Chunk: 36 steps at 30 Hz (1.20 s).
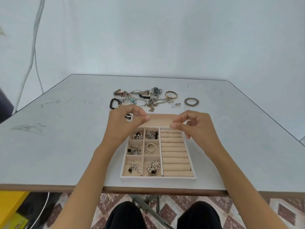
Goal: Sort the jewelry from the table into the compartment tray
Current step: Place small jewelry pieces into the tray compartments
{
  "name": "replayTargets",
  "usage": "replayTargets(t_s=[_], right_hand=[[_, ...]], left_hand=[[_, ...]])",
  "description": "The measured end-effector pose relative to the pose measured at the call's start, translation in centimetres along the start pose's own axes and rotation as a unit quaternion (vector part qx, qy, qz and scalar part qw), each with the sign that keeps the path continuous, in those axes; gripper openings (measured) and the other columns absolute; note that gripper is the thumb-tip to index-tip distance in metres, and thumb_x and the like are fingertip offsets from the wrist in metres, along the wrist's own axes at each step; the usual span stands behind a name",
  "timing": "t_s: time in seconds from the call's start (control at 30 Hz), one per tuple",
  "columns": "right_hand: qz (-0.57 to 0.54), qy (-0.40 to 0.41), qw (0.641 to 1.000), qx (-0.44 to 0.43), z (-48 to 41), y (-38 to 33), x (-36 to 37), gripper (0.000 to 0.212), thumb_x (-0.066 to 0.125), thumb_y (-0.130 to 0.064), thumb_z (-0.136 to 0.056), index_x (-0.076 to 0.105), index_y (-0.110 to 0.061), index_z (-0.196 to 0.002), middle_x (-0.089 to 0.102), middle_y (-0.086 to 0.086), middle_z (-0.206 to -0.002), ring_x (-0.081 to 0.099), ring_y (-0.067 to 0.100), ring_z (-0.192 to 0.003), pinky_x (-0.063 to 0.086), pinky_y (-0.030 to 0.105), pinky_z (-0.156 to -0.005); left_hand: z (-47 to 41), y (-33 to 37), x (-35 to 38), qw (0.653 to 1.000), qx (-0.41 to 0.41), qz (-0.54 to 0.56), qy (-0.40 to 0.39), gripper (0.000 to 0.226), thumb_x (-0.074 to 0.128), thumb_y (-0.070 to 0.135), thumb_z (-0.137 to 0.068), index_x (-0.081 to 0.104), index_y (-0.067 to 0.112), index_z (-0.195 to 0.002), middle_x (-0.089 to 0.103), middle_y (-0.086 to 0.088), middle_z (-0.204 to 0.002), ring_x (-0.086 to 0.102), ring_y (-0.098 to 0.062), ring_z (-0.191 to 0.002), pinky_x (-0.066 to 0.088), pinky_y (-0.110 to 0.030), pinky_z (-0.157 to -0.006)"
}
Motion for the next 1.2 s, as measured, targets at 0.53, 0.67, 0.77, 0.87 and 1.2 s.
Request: replayTargets(t_s=[0.53,0.67,0.77,0.87,1.2], right_hand=[[0.059,0.001,0.998,-0.022,4.8,1.8,-0.8,0.018,0.082,-0.014,-0.07,0.072,-0.029,-0.069,0.07,-0.012,-0.072,0.048,0.005,-0.057,0.037,0.011,-0.057],[0.095,0.01,0.995,-0.029,4.7,2.1,-0.8,0.014,0.079,-0.017,-0.075,0.069,-0.028,-0.072,0.068,-0.015,-0.077,0.049,0.003,-0.058,0.037,0.01,-0.058],[0.127,0.018,0.991,-0.042,4.6,2.3,-0.6,0.015,0.078,-0.019,-0.077,0.068,-0.03,-0.074,0.068,-0.016,-0.078,0.051,0.004,-0.058,0.037,0.01,-0.059],[0.139,0.016,0.989,-0.051,4.6,2.4,-0.5,0.013,0.078,-0.019,-0.076,0.07,-0.029,-0.073,0.068,-0.016,-0.077,0.05,0.006,-0.058,0.037,0.011,-0.059],[0.114,0.017,0.992,-0.049,4.2,2.8,-0.4,0.008,0.081,-0.015,-0.073,0.076,-0.021,-0.072,0.069,-0.01,-0.076,0.045,0.006,-0.057,0.035,0.009,-0.057]], left_hand=[[1.4,0.0,0.0,1.0,0.007,-0.006,0.006,0.01,0.081,0.024,-0.073,0.071,0.023,-0.075,0.068,0.016,-0.077,0.059,0.001,-0.085,0.039,-0.007,-0.082],[1.4,0.0,0.0,1.0,0.005,-0.007,0.006,0.011,0.081,0.024,-0.072,0.071,0.024,-0.075,0.068,0.014,-0.076,0.059,-0.001,-0.086,0.04,-0.007,-0.083],[1.5,0.0,0.0,1.0,0.003,-0.012,0.006,0.012,0.081,0.024,-0.073,0.07,0.027,-0.074,0.067,0.02,-0.076,0.059,0.0,-0.085,0.039,-0.006,-0.082],[1.5,-0.1,0.0,1.0,0.006,-0.018,0.004,0.011,0.081,0.024,-0.073,0.07,0.026,-0.074,0.068,0.019,-0.077,0.06,-0.002,-0.086,0.039,-0.007,-0.083],[1.5,0.0,0.0,1.0,0.005,-0.02,-0.002,0.01,0.081,0.024,-0.073,0.07,0.024,-0.074,0.069,0.013,-0.08,0.061,-0.004,-0.087,0.042,-0.021,-0.088]])
Point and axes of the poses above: each hand's wrist, its own z-axis away from the middle knuckle, its own x-axis out of the palm, y = z × x, the point moved 1 cm from there along -z, towards the middle knuckle
